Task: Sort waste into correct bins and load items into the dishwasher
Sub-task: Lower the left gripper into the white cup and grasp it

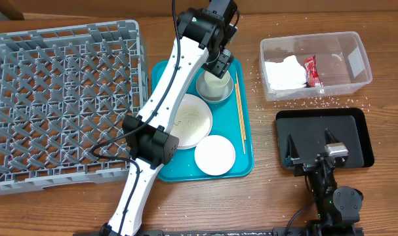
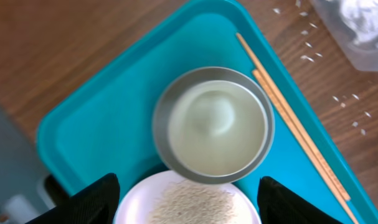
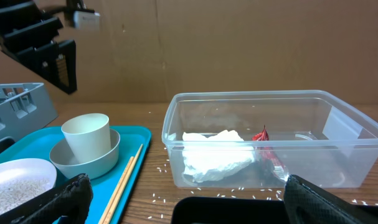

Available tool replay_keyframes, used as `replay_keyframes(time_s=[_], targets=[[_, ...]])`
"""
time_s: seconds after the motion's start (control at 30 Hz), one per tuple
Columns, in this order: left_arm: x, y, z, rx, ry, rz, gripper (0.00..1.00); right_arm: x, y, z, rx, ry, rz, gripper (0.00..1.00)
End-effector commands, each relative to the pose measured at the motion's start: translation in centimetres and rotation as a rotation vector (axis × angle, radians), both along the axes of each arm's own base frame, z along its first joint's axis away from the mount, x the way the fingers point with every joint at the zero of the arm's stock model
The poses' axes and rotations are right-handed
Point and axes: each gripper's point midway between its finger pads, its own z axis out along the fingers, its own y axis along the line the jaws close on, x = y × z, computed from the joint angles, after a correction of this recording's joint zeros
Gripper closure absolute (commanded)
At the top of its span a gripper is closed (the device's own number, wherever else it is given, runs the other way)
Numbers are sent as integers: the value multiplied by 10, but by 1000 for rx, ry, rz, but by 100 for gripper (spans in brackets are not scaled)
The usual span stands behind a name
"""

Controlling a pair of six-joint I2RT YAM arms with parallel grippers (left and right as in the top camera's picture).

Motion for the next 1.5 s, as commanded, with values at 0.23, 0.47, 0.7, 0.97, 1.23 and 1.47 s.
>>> replay_keyframes(time_s=[0.23, 0.47, 0.7, 0.97, 1.23, 1.47], targets=[[-23, -35, -24, -60, 91, -120, 38, 0, -3, -1, -1, -7, -17, 0], [-21, -38, -55, -53, 124, -95, 42, 0, -3, -1, -1, -7, -17, 0], [-22, -46, -70, -49, 126, -112, 47, 0, -3, -1, -1, -7, -17, 0], [-20, -48, -72, -50, 114, -117, 63, 0, -3, -1, -1, -7, -17, 0], [-16, -40, -87, -2, 103, -103, 67, 0, -3, -1, -1, -7, -17, 0], [-9, -39, -86, 8, 73, -95, 75, 0, -3, -1, -1, -7, -17, 0]])
